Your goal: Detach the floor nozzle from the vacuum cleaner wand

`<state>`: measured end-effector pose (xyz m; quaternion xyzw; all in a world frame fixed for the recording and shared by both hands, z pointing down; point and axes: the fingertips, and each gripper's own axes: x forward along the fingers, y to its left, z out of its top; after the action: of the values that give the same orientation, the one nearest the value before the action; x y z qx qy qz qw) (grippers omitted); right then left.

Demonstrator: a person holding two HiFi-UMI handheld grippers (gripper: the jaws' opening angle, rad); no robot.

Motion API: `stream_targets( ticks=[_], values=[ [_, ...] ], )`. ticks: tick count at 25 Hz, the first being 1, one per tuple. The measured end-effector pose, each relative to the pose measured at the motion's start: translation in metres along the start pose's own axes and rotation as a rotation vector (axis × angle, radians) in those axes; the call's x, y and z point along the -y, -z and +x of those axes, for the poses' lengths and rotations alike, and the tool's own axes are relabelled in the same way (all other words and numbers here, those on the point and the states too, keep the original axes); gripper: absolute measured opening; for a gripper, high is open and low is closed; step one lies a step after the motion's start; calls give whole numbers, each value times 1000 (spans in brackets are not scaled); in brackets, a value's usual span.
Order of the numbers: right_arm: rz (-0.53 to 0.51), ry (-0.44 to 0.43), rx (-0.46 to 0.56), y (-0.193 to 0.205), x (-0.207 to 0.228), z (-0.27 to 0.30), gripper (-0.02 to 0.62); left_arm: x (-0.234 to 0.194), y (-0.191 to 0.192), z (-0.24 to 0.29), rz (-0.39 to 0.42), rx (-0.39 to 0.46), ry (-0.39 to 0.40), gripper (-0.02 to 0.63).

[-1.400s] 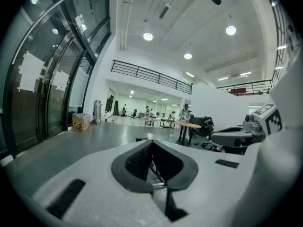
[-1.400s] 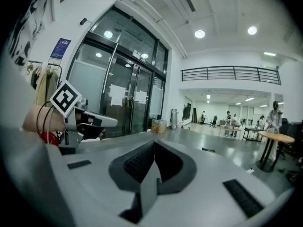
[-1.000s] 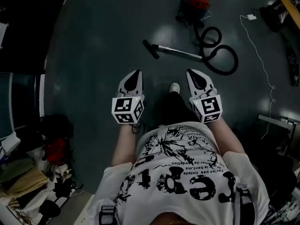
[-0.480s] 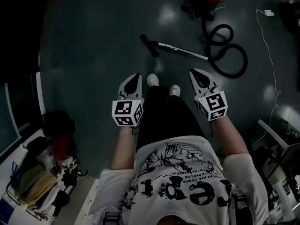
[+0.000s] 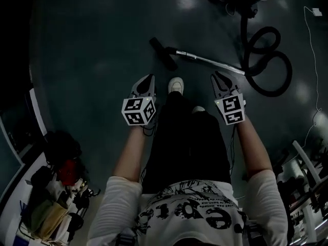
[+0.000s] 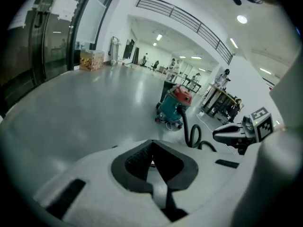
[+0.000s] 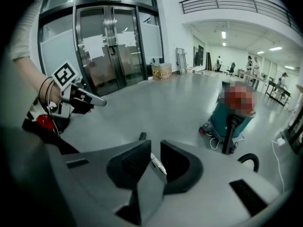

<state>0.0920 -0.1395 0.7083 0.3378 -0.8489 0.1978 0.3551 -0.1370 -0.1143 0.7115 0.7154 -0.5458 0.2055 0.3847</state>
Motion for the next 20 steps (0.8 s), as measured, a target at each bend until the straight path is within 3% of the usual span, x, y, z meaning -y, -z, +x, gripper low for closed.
stream_targets(
  ticks=[4, 8, 12, 16, 18, 20],
  values=[
    [-85, -6, -118, 98, 25, 132, 108, -61, 75, 118, 53, -67, 5, 3],
    [-215, -151, -240, 189, 37, 235, 147, -98, 141, 214, 95, -121, 39, 3],
    [-428, -309, -381, 256, 32, 295, 167, -122, 189, 267, 90, -171, 61, 4],
    [-533, -370, -475, 294, 34, 324, 169, -132, 230, 288, 13, -225, 70, 10],
    [-566, -358, -542, 318, 38, 335, 169, -127, 263, 293, -43, -299, 109, 261],
    [-597, -351, -583, 335, 39, 344, 167, -126, 288, 294, -69, -354, 125, 315]
  ],
)
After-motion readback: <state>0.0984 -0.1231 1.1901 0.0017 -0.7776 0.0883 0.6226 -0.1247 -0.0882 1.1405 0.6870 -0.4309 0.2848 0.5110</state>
